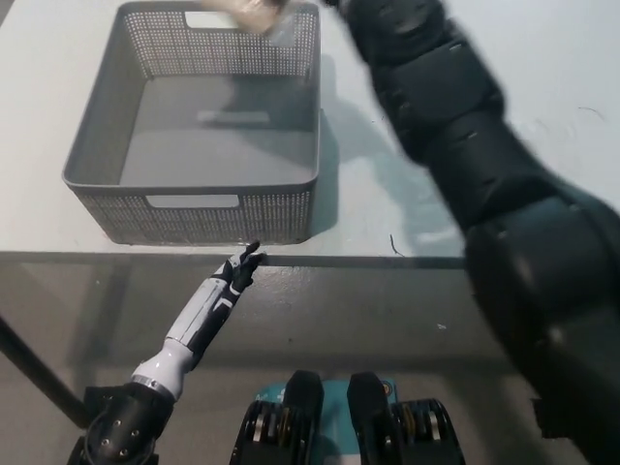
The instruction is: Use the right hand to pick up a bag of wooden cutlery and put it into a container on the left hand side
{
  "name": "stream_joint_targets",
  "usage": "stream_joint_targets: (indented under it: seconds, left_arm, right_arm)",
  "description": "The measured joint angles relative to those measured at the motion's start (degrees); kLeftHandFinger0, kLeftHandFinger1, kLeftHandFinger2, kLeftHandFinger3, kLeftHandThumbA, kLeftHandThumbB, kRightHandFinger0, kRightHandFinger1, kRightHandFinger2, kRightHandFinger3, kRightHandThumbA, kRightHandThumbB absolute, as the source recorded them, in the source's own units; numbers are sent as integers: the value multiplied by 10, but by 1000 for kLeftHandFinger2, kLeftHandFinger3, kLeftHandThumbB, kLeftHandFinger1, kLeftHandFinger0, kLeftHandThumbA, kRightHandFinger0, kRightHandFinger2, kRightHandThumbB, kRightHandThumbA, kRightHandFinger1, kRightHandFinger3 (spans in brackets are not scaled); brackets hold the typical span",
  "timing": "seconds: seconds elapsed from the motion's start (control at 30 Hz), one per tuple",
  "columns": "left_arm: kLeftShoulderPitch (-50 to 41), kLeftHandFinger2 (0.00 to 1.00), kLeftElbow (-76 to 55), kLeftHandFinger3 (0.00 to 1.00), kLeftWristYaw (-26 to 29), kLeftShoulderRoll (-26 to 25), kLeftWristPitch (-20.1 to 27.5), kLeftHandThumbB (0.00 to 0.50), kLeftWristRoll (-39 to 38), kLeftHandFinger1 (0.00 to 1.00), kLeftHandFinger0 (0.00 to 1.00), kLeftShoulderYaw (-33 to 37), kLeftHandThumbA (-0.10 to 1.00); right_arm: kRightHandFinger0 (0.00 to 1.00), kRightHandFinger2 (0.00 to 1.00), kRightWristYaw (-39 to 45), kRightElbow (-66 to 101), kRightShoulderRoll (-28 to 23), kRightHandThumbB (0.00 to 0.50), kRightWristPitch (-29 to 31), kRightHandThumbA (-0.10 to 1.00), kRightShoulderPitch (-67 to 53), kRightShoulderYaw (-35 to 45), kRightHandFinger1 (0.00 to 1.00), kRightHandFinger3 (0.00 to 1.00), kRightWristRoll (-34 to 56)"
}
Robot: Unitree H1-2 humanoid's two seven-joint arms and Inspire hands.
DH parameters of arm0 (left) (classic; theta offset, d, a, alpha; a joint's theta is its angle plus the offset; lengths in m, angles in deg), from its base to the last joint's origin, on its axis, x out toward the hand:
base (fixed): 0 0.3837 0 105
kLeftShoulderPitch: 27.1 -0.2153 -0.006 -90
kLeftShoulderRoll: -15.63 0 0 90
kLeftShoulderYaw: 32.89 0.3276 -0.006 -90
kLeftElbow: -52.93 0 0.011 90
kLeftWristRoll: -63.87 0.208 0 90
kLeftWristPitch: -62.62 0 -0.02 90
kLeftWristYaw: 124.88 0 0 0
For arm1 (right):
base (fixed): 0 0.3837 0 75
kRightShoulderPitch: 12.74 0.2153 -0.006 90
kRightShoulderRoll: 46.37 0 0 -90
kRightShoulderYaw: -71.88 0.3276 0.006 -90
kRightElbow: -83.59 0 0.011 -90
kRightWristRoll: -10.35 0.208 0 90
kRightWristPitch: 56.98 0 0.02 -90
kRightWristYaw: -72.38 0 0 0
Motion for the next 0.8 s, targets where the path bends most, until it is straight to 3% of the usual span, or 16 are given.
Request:
stream_joint_targets:
  seconds: [0.13, 0.2, 0.23, 0.27, 0.3, 0.33, 0.37, 0.43, 0.47, 0.67, 0.8]
  left_arm:
    - [-1, 1000, 0, 1000, -6, 0, 1, 331, -1, 1000, 1000, 0, 1000]
    - [-1, 1000, 0, 1000, -9, 0, 2, 329, -1, 1000, 1000, 0, 1000]
    - [-1, 1000, 0, 1000, -11, 0, 2, 329, -2, 1000, 1000, 0, 1000]
    - [-2, 1000, 0, 1000, -13, 0, 3, 328, -3, 1000, 1000, 0, 1000]
    - [-3, 1000, 0, 1000, -15, 0, 4, 318, -4, 1000, 1000, 1, 1000]
    - [-4, 1000, -1, 1000, -17, 0, 6, 315, -5, 1000, 1000, 1, 1000]
    - [-7, 1000, -3, 1000, -19, 0, 7, 324, -7, 1000, 1000, 1, 1000]
    - [-14, 1000, -8, 1000, -24, -1, 11, 332, -11, 1000, 1000, 1, 1000]
    - [-19, 1000, -12, 1000, -27, -1, 12, 338, -13, 1000, 1000, 1, 1000]
    - [-51, 1000, -49, 1000, -46, -14, 13, 350, -32, 1000, 1000, -1, 1000]
    - [-70, 1000, -71, 1000, -60, -31, 13, 357, -46, 1000, 1000, -3, 1000]
  right_arm:
    - [0, 863, -11, -12, 20, 169, 1, -100, 0, -29, 499, 810, -7]
    - [80, 891, -15, -19, 25, 190, 2, -100, 0, -40, 565, 793, -10]
    - [167, 967, -16, -23, 26, 217, 3, -98, -1, -47, 636, 899, -14]
    - [311, 984, -17, -25, 26, 234, 3, 26, -1, -53, 696, 1000, -17]
    - [481, 1000, -17, -28, 26, 263, 2, 277, -1, -63, 805, 1000, -20]
    - [805, 1000, -17, -30, 26, 345, 0, 504, -1, -73, 1000, 1000, -24]
    - [1000, 1000, -15, -31, 25, 391, -2, 653, -1, -85, 1000, 1000, -29]
    - [1000, 1000, -3, -34, 20, 441, -6, 747, -1, -117, 1000, 1000, -42]
    - [1000, 1000, 3, -34, 15, 495, -7, 815, -1, -132, 1000, 1000, -48]
    - [1000, 1000, 25, -35, -14, 495, -10, 975, -1, -190, 1000, 1000, -76]
    - [1000, 1000, 31, -35, -33, 467, -10, 985, -2, -203, 1000, 1000, -85]
